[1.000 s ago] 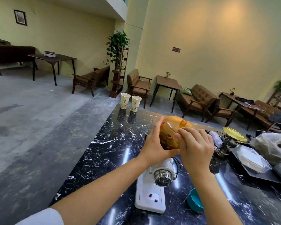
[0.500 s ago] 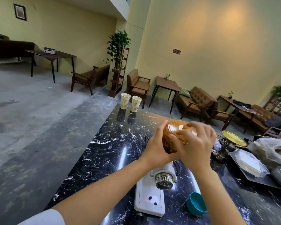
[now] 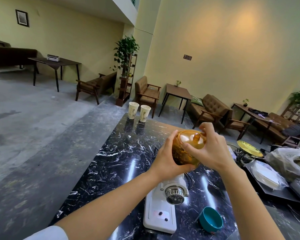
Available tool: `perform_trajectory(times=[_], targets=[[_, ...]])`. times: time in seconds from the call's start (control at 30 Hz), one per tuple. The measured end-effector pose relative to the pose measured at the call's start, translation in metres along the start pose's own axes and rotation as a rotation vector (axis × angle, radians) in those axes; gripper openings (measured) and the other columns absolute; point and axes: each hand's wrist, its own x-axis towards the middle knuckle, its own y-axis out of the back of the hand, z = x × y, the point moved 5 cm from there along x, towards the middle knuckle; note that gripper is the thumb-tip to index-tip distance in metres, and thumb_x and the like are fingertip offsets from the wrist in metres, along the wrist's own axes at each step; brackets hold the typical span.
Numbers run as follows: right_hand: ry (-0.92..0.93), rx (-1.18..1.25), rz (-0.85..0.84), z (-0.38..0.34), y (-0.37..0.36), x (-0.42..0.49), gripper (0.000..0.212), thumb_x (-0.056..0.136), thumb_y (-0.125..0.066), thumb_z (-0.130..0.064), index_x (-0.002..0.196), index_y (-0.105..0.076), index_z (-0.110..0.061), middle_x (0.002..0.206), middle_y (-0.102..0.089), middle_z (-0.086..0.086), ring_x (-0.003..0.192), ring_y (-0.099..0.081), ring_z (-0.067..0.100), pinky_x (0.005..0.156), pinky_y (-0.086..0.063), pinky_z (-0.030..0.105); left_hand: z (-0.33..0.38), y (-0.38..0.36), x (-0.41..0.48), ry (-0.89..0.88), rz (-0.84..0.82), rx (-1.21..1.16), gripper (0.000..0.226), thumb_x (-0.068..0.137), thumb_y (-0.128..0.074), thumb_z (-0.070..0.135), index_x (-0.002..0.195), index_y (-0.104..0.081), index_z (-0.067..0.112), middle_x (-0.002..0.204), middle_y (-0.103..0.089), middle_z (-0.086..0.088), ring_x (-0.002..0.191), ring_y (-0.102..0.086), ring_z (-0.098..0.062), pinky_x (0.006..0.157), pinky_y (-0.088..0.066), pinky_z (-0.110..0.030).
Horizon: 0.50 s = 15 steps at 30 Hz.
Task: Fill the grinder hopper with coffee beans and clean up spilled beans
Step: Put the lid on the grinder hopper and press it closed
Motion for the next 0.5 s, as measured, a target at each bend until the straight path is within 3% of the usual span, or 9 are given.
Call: perform_trajectory(times=[0.13, 0.27, 0.33, 0.5], targets=[[0.002, 0.045, 0.053, 0.001, 0.005, 0.004, 0.073, 0.068, -0.057, -0.062, 0.128, -0.043, -0.024, 0.106, -0.065, 0.011, 0.096, -0.059, 0.025, 0.083, -0.049, 0.038, 0.000, -0.001, 0.001, -0.002, 0.006, 0.005, 0.110, 0.058, -0.082, 0.054, 0.133, -0.003, 0.066, 0.144, -0.039, 0.004, 0.127, -0.040, -0.016, 0.098, -0.039, -0.034], [0.046, -0.090, -0.196, 0.001, -0.015, 0.000, 0.089, 0.062, -0.041, -0.081, 0.134, -0.046, -0.029, 0.131, -0.057, 0.002, 0.118, -0.044, 0.023, 0.094, -0.036, 0.038, -0.001, -0.002, 0.001, -0.004, 0.000, -0.005, 0.112, 0.058, -0.084, 0.051, 0.135, -0.003, 0.064, 0.143, -0.040, 0.003, 0.125, -0.044, -0.017, 0.096, -0.041, -0.031], [0.037, -0.035, -0.214, 0.002, -0.015, -0.001, 0.085, 0.063, -0.045, -0.078, 0.132, -0.048, -0.030, 0.128, -0.058, 0.001, 0.117, -0.047, 0.022, 0.094, -0.035, 0.035, 0.000, -0.001, 0.001, -0.006, -0.002, -0.013, 0.112, 0.058, -0.084, 0.051, 0.135, -0.004, 0.064, 0.143, -0.041, 0.004, 0.125, -0.045, -0.017, 0.096, -0.043, -0.031], [-0.025, 0.052, 0.018, 0.001, -0.006, 0.000, 0.059, 0.070, -0.059, -0.053, 0.118, -0.061, -0.019, 0.093, -0.064, -0.003, 0.086, -0.058, 0.016, 0.076, -0.040, 0.026, 0.000, -0.001, -0.001, 0.012, -0.006, -0.012, 0.112, 0.057, -0.084, 0.052, 0.134, -0.003, 0.066, 0.143, -0.039, 0.004, 0.125, -0.044, -0.018, 0.096, -0.042, -0.032]])
